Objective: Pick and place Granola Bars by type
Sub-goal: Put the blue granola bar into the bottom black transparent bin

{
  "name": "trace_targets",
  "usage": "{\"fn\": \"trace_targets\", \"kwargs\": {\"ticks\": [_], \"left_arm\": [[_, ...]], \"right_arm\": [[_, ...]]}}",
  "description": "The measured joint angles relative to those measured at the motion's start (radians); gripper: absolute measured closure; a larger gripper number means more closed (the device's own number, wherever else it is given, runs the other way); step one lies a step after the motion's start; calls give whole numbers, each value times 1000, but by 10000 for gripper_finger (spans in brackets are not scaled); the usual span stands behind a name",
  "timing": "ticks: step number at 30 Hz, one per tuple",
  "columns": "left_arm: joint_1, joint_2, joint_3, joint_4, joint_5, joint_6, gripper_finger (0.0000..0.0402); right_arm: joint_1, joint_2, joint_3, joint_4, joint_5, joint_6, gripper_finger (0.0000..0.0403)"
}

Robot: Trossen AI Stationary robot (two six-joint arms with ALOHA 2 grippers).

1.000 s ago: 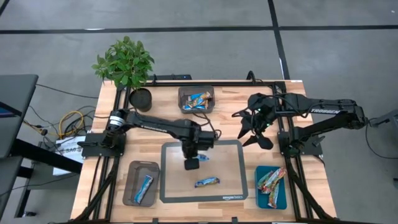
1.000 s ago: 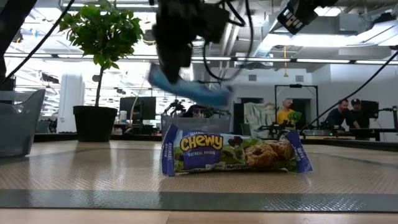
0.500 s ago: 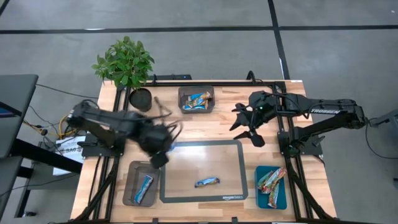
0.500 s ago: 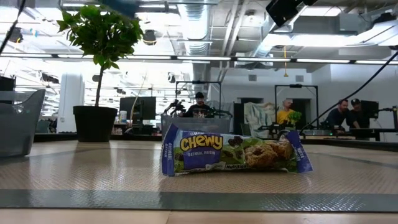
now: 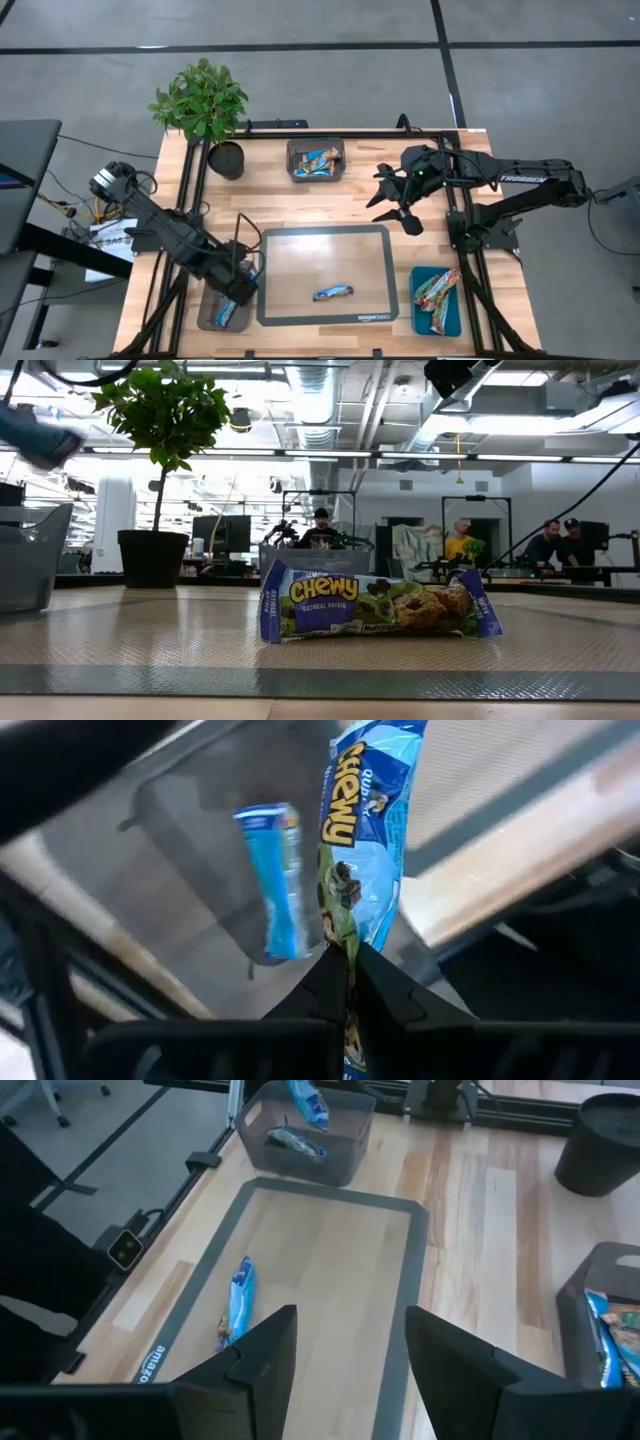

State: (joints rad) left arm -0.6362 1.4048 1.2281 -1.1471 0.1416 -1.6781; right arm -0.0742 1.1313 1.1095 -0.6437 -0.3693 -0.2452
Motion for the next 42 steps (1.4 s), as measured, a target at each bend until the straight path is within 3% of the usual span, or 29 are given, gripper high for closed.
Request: {"fn": "trace_targets", "kwargs": {"ticks": [6, 14, 18, 23, 29, 35, 42], "left_arm": [[-56, -1, -35, -6, -53, -172, 372], [-78, -1, -35, -6, -53, -215, 300], [-64, -1, -35, 16, -83, -167, 275], [32, -1, -1, 107, -191, 42, 268], [232, 13, 8, 401, -211, 466, 267], [386, 125, 8, 548, -80, 782, 280], [440, 308, 25, 676, 72, 962, 280]], "right_arm": [[0, 0, 0, -3, 2, -28, 226], [0, 0, 0, 18, -48, -43, 226], [0, 0, 0, 16, -48, -41, 226], [0, 0, 0, -5, -51, 11, 226], [0, 0, 0, -80, -50, 65, 226], [0, 0, 0, -134, -50, 104, 226], [0, 0, 0, -203, -42, 123, 226]]}}
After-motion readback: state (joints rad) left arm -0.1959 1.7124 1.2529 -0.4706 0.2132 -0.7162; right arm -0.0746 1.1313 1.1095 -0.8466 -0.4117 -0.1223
